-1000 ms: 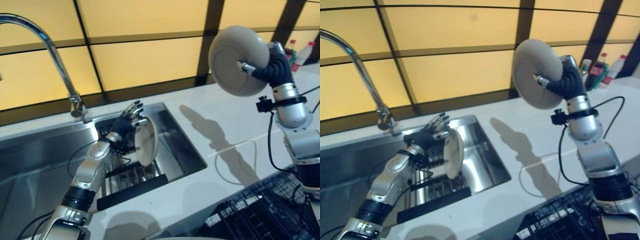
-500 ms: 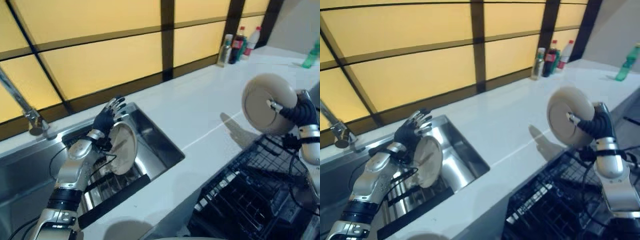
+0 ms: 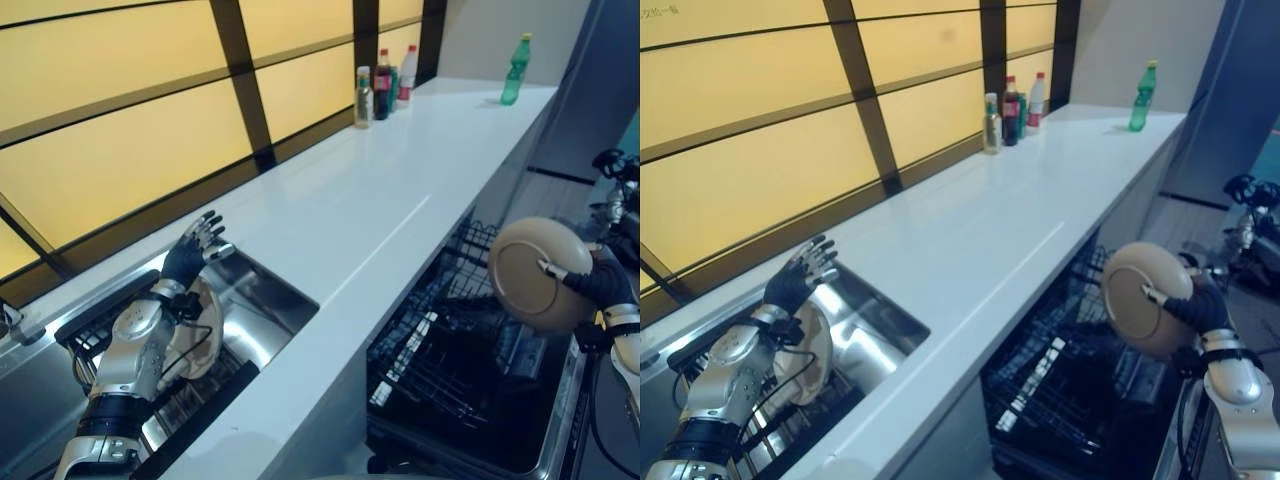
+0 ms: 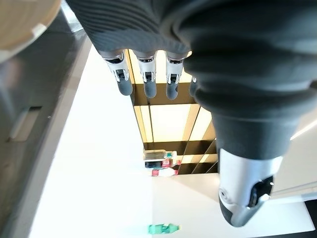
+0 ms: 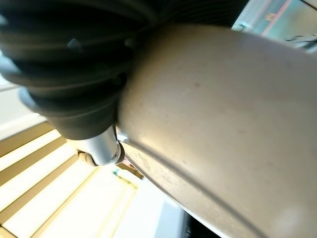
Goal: Pick up plates and place into dishwasher.
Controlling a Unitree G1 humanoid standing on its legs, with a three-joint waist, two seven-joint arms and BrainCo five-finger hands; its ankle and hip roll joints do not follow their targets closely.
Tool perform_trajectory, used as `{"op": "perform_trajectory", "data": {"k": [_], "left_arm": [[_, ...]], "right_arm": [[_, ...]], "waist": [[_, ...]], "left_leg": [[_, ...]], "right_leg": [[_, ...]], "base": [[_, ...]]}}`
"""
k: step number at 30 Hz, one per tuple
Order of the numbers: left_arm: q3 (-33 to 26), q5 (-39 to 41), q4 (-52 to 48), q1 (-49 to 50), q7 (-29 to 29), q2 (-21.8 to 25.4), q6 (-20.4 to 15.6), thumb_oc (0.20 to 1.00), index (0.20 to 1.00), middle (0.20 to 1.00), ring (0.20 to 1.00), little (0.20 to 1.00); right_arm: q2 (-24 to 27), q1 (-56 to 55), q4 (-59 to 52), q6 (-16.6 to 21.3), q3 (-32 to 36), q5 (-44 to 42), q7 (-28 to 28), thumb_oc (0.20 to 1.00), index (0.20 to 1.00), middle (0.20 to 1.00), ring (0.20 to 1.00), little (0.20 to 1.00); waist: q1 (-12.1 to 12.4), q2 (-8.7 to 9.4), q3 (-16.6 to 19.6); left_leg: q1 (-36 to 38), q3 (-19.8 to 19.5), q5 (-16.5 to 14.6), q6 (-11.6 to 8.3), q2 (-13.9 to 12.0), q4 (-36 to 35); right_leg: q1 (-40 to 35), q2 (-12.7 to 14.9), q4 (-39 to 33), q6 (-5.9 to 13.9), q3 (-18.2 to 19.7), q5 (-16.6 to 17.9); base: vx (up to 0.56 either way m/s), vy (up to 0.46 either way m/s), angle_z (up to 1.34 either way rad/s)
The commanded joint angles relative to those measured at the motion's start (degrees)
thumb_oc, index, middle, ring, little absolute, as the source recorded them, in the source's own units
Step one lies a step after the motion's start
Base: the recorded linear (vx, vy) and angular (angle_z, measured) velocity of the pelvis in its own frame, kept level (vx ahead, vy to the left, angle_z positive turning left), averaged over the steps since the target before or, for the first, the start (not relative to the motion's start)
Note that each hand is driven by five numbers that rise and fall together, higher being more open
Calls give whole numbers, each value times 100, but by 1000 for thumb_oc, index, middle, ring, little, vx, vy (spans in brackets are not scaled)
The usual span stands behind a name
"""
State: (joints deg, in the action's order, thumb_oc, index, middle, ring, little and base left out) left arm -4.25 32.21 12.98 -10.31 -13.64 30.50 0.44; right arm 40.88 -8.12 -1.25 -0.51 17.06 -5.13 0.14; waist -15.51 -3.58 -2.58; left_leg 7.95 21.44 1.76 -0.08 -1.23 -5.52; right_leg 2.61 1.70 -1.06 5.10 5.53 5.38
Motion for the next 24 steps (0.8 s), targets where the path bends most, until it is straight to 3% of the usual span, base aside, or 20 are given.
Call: {"op": "perform_trajectory", "data": {"k": [1,12,15,24], "left_arm": [[-416,-77,128,-35,-35,254,-409,1000,1000,1000,1000,1000],[-476,-175,-140,509,-95,64,-459,1000,1000,1000,1000,1000],[-485,-180,-191,629,-102,76,-477,1000,1000,1000,1000,1000],[-379,-146,-402,824,157,66,-549,1000,1000,1000,1000,1000]], "right_arm": [[-35,303,13,182,83,-54,168,200,200,200,200,200],[-288,138,319,9,-492,79,731,200,200,200,200,200],[-258,138,422,-25,-574,179,811,200,200,200,200,200],[-34,252,939,-239,-928,891,687,200,200,200,200,200]], "waist": [[62,66,38],[281,76,-236],[357,106,-346],[532,50,-790]], "left_leg": [[283,-101,-1514,510,394,769],[182,-361,-1453,518,464,922],[43,-329,-1293,484,459,992],[-383,-441,-1167,390,382,1445]], "right_leg": [[148,213,415,401,11,-489],[236,388,750,423,-237,-539],[306,414,775,374,-277,-443],[396,505,941,317,-395,-491]], "base": [[58,-12,0],[72,-3,12],[12,-32,6],[-3,-15,8]]}}
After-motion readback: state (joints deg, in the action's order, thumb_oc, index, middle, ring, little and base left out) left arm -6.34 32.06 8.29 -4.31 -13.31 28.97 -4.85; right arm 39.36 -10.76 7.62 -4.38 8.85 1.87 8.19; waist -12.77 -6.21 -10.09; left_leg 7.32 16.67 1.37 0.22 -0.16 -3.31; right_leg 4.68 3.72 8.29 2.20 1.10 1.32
